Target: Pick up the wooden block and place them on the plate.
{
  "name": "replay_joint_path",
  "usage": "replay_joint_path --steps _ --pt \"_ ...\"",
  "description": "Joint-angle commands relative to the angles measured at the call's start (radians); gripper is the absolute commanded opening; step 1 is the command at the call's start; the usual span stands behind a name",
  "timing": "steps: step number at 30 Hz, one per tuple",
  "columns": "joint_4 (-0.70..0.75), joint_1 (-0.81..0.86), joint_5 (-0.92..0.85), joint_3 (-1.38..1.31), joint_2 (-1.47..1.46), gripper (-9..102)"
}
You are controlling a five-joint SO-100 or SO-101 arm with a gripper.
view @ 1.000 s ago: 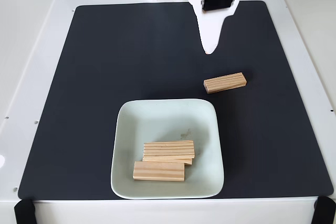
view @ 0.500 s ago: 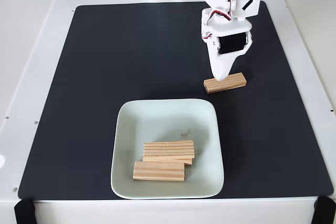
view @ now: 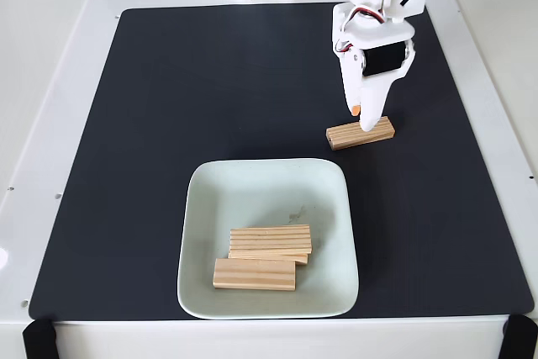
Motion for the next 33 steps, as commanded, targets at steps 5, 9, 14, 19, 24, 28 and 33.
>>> replay_joint_path --steps 5,9,14,19,24,28,33 --pt "-0.008 -0.005 0.011 0.117 0.118 21" --pt "-0.008 0.000 0.011 0.118 0.117 21" --pt "-0.037 0.002 0.005 0.114 0.117 21" --pt "-0.080 0.002 -0.003 0.121 0.115 21" --pt "-0.080 -0.002 0.002 0.109 0.074 21" --pt "-0.080 0.002 0.002 0.106 0.052 21" --pt "-0.080 0.003 0.000 0.106 0.041 22"
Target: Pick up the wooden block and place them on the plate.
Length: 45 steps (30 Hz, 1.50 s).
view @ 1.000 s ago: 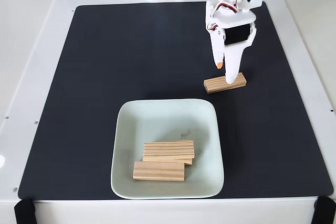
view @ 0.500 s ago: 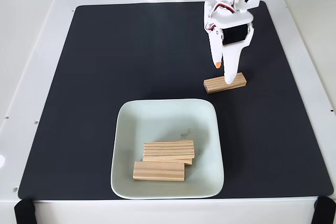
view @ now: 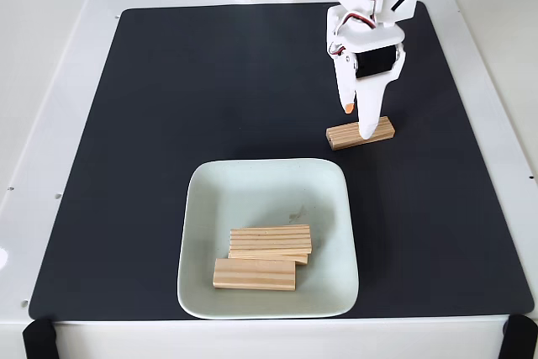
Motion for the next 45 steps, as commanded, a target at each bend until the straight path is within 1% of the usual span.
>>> replay_joint_path --steps 1,5,8,15,21,27,38,42,45 --pt "-0.011 0.003 0.003 -0.018 0.008 23" --pt "-0.011 0.003 0.008 -0.018 0.006 36" --pt "-0.011 0.003 0.003 -0.018 0.006 42" --pt "-0.015 0.002 0.003 -0.018 0.006 42" --pt "-0.083 0.003 -0.003 -0.018 0.006 42" --pt "-0.087 0.002 -0.005 -0.015 0.005 42" --pt "-0.067 0.003 0.002 -0.002 0.005 42" --pt "-0.008 0.002 0.006 -0.006 0.006 42" --pt "0.008 0.002 0.009 -0.006 0.006 42"
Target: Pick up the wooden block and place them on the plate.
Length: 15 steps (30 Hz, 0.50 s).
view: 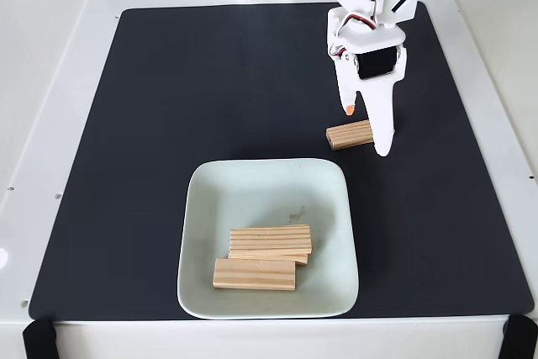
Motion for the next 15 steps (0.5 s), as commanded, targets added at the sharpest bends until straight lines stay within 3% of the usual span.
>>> replay_joint_path --steps 1,15 --pt "0.014 0.002 0.009 -0.008 0.006 42" --pt "0.005 0.002 0.009 -0.086 -0.078 42"
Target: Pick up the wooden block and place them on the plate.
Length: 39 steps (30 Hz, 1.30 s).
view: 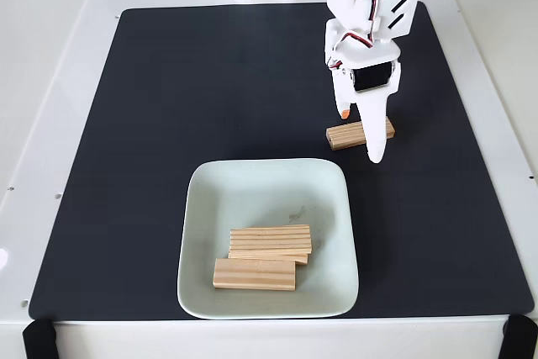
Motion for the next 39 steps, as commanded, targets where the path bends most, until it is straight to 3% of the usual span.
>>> replay_joint_path --steps 1,34,39 --pt "-0.005 0.002 0.009 -0.061 -0.006 42" --pt "-0.057 -0.008 0.009 -0.118 -0.057 41" --pt "-0.057 -0.008 0.009 -0.117 -0.057 30"
